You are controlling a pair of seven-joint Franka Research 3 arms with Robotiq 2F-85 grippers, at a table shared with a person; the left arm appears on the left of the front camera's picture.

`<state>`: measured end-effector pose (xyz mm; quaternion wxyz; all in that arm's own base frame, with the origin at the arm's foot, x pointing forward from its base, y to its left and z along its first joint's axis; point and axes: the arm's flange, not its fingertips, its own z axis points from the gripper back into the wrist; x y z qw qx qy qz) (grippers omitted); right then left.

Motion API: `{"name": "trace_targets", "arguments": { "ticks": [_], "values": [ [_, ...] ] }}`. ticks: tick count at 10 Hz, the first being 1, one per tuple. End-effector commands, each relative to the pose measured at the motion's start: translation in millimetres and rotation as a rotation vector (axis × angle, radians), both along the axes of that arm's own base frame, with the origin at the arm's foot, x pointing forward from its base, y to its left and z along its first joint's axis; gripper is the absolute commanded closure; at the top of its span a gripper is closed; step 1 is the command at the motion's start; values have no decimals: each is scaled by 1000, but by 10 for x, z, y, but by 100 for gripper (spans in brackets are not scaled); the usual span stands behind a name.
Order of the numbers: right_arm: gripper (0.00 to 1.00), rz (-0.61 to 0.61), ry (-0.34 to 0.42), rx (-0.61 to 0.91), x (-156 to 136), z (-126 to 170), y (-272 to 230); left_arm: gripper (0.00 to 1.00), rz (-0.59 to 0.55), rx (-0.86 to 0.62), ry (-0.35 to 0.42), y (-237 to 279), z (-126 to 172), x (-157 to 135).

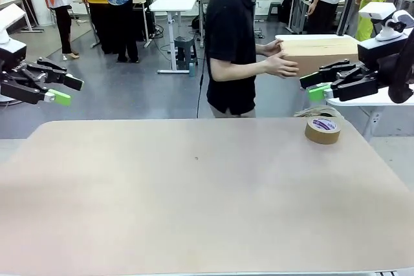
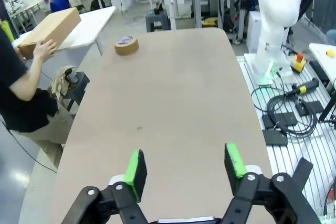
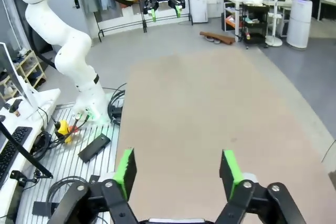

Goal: Wrap the clocks to prevent damage.
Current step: After the human seals the box with tape, release both hands from the side flaps of the Package Box.

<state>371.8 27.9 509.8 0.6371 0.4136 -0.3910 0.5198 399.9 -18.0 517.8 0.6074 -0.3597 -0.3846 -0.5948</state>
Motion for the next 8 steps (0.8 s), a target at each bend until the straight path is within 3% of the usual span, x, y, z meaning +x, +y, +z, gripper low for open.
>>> {"name": "trace_targets", "arguments": {
  "ticks": [1,2,3,8],
  "values": [
    [16,-1,26,11,61,8,-68,0,9,-81,-1,164,-63,18],
    [6,6,16,12,77,-17,-123,11,19,-107,7,247,-109,44],
    [0,25,5,23,83,-40,-175,2,24,-138,14,327,-163,48],
    [0,11,0,68,118,-119,-360,0,29,-211,4,443,-242,62]
  ]
}}
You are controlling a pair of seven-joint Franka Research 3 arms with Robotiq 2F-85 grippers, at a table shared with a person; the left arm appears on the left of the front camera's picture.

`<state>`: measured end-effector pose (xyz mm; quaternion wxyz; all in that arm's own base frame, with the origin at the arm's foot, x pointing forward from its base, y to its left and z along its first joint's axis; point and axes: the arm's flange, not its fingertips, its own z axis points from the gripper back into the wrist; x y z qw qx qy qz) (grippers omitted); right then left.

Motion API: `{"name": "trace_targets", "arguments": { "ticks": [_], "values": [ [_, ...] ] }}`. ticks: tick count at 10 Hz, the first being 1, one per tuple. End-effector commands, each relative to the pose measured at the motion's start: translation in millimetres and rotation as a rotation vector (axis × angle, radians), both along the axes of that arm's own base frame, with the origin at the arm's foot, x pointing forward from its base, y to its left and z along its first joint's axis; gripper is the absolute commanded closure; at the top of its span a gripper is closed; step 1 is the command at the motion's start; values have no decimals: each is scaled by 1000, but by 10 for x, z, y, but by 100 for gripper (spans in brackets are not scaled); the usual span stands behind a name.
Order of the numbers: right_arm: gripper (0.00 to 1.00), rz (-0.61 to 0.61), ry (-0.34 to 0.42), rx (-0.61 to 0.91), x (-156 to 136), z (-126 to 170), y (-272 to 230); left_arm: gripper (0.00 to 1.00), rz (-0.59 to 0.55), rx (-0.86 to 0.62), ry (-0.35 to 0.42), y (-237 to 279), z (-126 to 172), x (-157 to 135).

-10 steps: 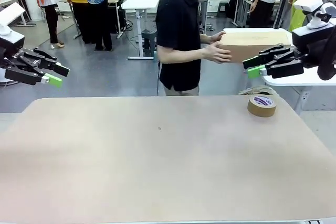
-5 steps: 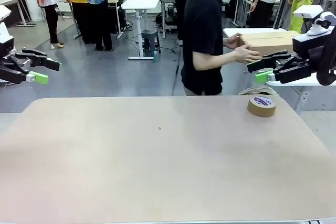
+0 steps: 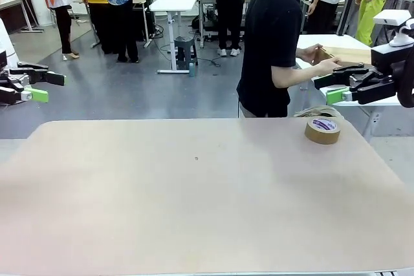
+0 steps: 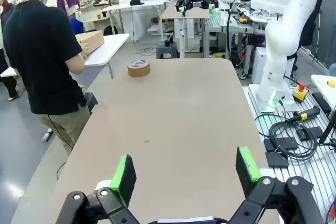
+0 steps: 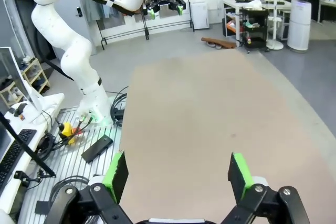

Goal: Wrap the clocks to prevent damage.
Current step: After the human seals the box with tape, release both hands from the side flaps of the Package Box.

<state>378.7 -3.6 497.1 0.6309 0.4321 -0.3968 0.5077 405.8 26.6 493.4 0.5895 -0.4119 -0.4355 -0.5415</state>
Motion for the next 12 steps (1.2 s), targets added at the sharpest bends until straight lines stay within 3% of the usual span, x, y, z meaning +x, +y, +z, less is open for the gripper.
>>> {"name": "trace_targets", "arguments": {
  "ticks": [1,3,4,5,12],
  "values": [
    [0,0,-51,21,26,-1,-75,0,7,-24,-20,-4,-27,-50],
    [0,-33,-74,19,49,29,-67,0,30,-13,-27,28,22,0],
    [0,-8,-34,6,9,5,-51,0,69,-7,-21,22,-44,-20],
    [0,-8,-34,6,9,5,-51,0,7,1,-3,23,15,2],
    [0,-8,-34,6,9,5,-51,0,7,1,-3,23,15,2]
  ]
}}
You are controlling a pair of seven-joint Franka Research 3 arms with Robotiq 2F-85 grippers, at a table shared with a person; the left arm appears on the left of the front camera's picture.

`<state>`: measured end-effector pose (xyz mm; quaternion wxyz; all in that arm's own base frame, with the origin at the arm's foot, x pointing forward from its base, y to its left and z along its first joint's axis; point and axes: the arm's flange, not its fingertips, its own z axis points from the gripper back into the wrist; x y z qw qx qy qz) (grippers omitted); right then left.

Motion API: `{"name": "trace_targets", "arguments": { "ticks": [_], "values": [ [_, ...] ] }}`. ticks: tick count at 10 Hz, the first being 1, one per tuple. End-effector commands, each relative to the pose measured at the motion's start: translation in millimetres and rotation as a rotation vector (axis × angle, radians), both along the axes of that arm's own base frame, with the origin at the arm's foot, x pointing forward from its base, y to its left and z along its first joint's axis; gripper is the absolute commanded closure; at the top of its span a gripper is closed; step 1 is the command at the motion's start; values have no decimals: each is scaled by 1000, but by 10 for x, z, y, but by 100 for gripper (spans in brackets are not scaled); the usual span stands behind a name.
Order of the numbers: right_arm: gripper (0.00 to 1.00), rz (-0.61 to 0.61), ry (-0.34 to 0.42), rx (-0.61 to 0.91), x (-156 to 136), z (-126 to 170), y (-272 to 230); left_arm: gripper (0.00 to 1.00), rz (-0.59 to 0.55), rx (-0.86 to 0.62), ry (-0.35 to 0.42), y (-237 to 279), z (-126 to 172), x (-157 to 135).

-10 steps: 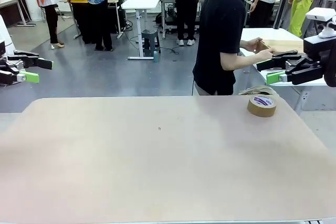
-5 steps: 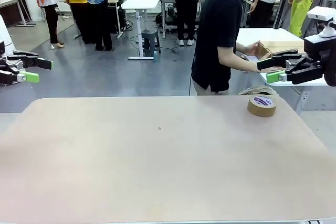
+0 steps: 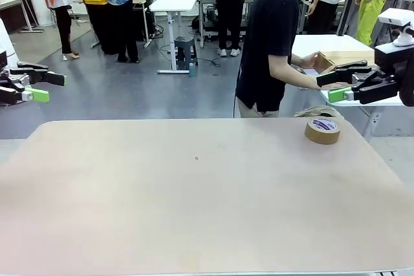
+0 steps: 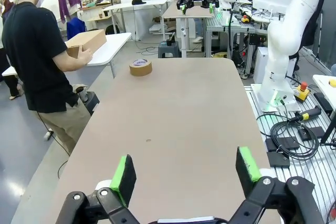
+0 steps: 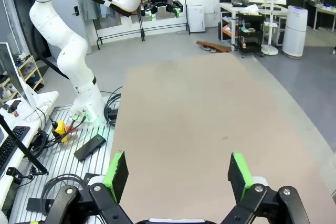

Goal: Wrap the clocks to prevent damage.
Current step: After the human seals the box with tape, release both hands from the side flaps of the Package Box.

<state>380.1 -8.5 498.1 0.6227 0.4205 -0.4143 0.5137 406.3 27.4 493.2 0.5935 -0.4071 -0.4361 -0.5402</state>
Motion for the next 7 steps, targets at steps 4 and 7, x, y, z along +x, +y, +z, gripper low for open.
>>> {"name": "trace_targets", "arguments": {
  "ticks": [4,7],
  "values": [
    [0,0,12,1,-5,-5,-3,0,-4,-6,-2,14,17,-3],
    [0,0,12,1,-5,-5,-3,0,-4,-6,-2,14,17,-3]
  ]
}}
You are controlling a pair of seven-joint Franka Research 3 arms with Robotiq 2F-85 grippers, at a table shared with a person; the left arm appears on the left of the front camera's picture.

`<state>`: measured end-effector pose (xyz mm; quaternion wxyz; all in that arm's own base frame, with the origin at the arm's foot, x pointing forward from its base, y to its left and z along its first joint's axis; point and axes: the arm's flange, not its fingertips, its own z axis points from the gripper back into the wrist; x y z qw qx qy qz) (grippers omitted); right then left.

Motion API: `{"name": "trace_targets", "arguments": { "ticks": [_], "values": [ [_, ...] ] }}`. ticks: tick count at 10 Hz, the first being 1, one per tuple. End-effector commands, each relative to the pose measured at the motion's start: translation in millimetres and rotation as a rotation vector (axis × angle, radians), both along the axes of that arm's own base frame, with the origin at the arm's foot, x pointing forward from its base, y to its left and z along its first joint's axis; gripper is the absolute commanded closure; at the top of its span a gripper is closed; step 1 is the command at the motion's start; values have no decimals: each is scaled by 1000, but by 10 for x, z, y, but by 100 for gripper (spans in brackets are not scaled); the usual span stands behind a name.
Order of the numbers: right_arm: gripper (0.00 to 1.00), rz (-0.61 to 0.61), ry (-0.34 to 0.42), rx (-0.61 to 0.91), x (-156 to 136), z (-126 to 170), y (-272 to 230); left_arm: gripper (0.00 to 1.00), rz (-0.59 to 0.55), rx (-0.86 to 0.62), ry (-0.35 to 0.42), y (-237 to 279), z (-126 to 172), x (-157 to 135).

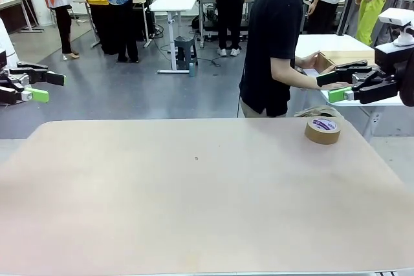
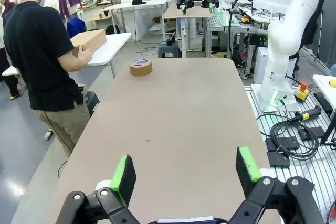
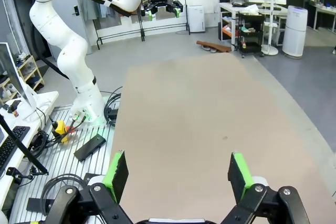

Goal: Wrap the clocks to prevent damage.
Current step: After the human seals the box with tape, release both hands from the side flaps of the Package Box.

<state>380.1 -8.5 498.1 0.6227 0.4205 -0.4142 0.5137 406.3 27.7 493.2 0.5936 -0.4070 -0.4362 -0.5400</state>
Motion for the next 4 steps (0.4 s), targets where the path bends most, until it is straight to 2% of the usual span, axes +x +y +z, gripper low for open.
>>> {"name": "trace_targets", "arguments": {
  "ticks": [1,4],
  "values": [
    [0,0,12,1,-5,-5,-3,0,-4,-6,-2,12,17,-3],
    [0,0,12,1,-5,-5,-3,0,-4,-6,-2,12,17,-3]
  ]
}}
